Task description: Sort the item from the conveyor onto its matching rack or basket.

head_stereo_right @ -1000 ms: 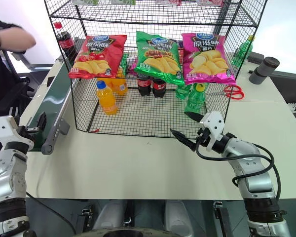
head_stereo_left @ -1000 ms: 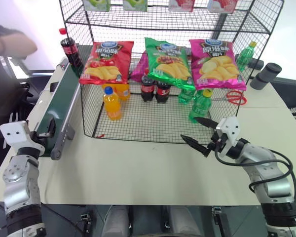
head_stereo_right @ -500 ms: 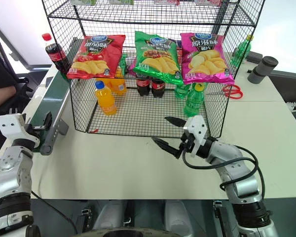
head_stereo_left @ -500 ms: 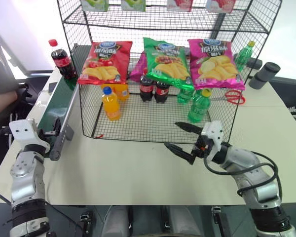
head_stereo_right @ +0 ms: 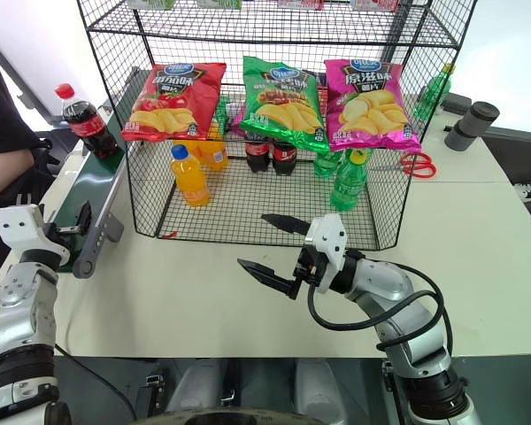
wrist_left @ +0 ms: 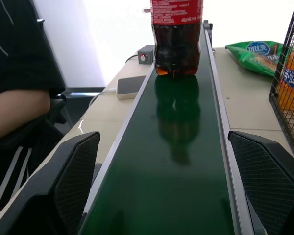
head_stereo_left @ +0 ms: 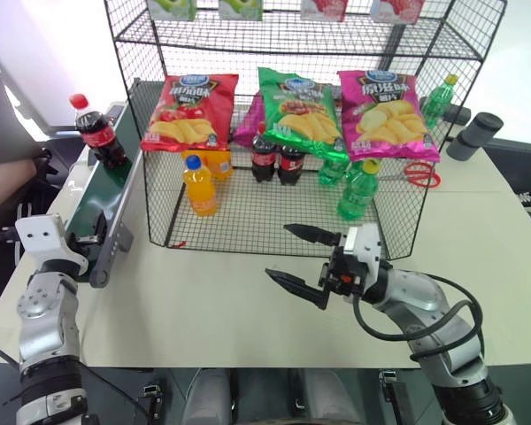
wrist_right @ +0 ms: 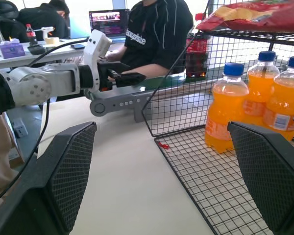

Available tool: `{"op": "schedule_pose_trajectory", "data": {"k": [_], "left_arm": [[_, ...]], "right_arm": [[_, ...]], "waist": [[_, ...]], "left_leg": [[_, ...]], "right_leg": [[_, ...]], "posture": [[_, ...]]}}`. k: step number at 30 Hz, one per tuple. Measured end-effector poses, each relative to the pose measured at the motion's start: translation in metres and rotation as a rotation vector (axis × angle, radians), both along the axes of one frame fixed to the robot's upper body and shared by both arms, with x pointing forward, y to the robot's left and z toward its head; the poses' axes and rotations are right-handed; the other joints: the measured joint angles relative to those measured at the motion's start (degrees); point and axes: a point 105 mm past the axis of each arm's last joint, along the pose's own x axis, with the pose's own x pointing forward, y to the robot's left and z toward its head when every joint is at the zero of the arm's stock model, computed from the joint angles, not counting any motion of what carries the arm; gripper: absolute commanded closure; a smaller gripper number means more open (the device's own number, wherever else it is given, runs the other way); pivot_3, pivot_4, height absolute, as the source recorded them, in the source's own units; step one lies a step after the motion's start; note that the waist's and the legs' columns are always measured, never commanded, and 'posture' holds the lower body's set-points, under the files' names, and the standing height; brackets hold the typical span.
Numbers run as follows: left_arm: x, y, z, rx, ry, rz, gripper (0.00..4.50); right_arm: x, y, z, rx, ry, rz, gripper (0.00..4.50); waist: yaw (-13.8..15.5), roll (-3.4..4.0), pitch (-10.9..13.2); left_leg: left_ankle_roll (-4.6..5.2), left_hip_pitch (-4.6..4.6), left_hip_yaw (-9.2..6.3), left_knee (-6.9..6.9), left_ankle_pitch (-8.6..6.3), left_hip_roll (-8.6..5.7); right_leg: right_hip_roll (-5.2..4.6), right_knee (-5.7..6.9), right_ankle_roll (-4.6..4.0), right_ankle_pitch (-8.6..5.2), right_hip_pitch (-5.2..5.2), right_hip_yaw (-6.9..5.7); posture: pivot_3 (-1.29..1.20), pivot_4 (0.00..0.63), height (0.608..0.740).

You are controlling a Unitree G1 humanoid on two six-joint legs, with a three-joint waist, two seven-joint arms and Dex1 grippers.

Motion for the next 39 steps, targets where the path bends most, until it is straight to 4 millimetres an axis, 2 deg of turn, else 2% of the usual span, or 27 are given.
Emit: {"op": "schedule_pose_trajectory", "data": {"k": [27, 32, 39], "left_arm": [[-0.001, 0.006, 0.005, 0.036, -0.020, -0.005, 0.00], [-0.001, 0.007, 0.005, 0.038, -0.019, 0.003, 1.63], [-0.004, 0.008, 0.009, 0.047, 0.000, -0.042, 1.64]], "right_arm": [[-0.005, 0.006, -0.004, 0.039, 0.092, 0.058, 0.04], [-0.006, 0.007, -0.005, 0.040, 0.107, 0.065, 0.00], [-0.004, 0.007, -0.004, 0.039, 0.106, 0.057, 0.00]], "waist": [[0.0, 0.00, 0.0], [0.0, 0.00, 0.0], [-0.1, -0.01, 0.0]], "left_leg": [[-0.01, 0.00, -0.02, -0.01, -0.01, 0.02], [-0.01, -0.01, -0.03, -0.02, -0.01, 0.02], [-0.02, -0.06, -0.06, -0.03, -0.01, 0.03]], "right_leg": [[-0.07, -0.02, -0.02, -0.01, -0.02, 0.01], [-0.10, -0.02, -0.03, -0.01, -0.03, 0.01], [-0.13, -0.02, -0.05, -0.01, -0.09, 0.00]], "posture": [[0.00, 0.150, 0.740], [0.00, 0.150, 0.740], [0.00, 0.150, 0.740]]}}
